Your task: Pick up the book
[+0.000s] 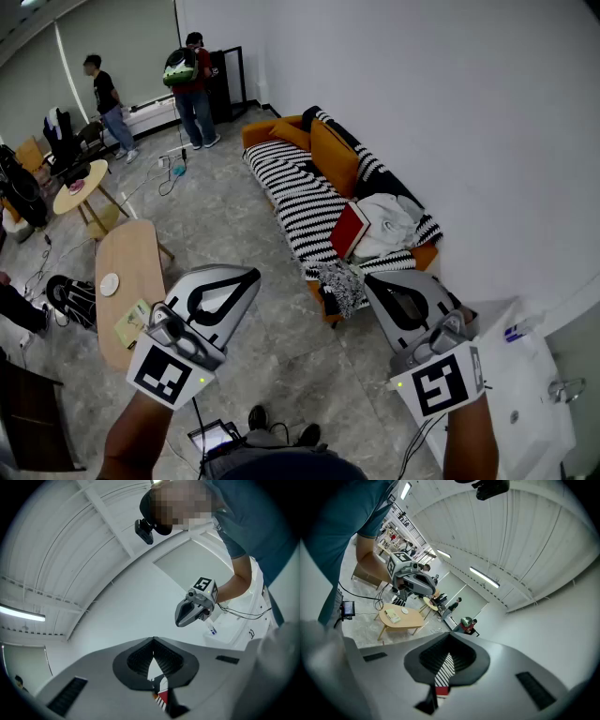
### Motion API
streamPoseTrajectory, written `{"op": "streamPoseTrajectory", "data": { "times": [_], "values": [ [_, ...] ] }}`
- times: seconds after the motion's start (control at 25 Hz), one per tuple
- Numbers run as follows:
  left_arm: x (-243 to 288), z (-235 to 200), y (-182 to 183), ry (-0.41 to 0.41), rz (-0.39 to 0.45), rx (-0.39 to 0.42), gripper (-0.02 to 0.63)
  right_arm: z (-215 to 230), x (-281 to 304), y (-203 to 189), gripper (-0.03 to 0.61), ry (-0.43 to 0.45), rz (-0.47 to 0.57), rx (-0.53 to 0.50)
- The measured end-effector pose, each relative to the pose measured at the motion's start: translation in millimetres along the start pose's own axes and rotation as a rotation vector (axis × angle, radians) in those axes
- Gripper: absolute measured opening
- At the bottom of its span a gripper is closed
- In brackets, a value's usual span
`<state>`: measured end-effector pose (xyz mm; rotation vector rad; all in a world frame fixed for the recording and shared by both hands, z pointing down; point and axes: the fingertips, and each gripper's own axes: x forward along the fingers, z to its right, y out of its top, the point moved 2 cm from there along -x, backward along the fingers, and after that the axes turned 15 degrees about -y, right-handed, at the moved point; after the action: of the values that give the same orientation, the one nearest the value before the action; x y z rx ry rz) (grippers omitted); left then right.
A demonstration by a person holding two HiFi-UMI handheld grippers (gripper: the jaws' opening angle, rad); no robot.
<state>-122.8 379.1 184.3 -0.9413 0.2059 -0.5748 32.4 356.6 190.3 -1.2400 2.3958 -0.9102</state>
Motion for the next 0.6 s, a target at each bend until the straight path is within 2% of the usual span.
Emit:
{"op": "streamPoseTrajectory", "data": {
  "times": [0.6],
  "values": [
    [38.1, 15.5, -4.5, -0.019, -0.033, -0.028, 0.005, 10.1, -11.4, -28.1, 0.012, 0.011, 0.032, 0.044]
  ]
}}
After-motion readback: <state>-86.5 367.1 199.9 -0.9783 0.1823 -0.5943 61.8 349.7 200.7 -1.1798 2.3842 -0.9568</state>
